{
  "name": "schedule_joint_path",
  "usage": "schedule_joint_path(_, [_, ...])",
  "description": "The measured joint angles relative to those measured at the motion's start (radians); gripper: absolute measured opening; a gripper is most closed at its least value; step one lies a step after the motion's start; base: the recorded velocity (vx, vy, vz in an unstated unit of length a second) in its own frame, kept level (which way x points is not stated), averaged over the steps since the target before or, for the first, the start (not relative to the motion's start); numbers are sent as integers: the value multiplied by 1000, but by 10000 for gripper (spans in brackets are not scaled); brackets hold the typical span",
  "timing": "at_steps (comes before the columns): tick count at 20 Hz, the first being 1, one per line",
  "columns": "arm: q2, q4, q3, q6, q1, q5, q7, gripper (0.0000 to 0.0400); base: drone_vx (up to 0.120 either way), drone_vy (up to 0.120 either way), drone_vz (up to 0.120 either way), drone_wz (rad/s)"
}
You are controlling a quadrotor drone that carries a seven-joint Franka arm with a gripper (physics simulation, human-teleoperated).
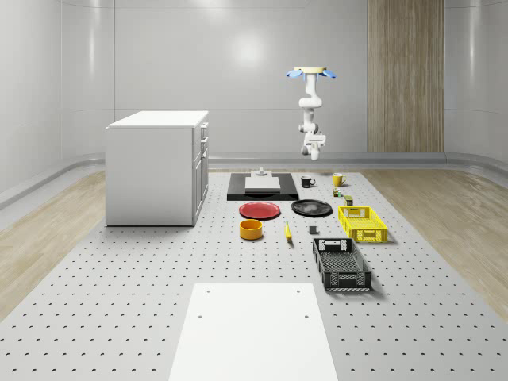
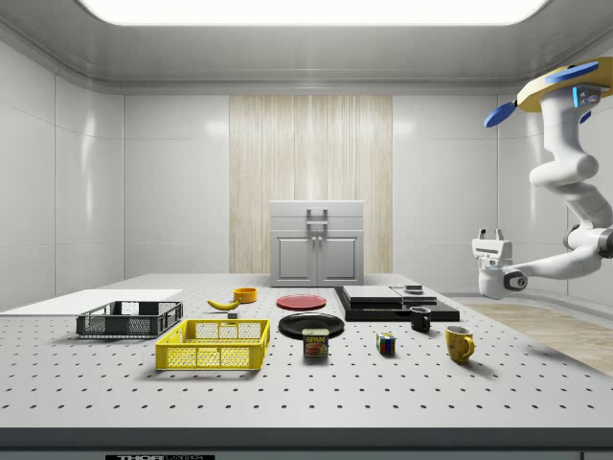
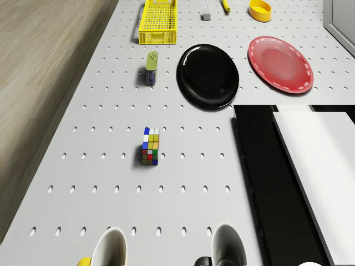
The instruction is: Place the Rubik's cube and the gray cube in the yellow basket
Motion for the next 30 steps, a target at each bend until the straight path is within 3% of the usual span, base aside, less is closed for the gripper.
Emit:
schedule_joint_path(21, [-9, -6, 5, 13, -3, -4, 0, 400, 120, 116, 0, 0])
schedule_joint_path(30, [-14, -11, 18, 20, -7, -22, 2, 400, 120, 9, -9, 0])
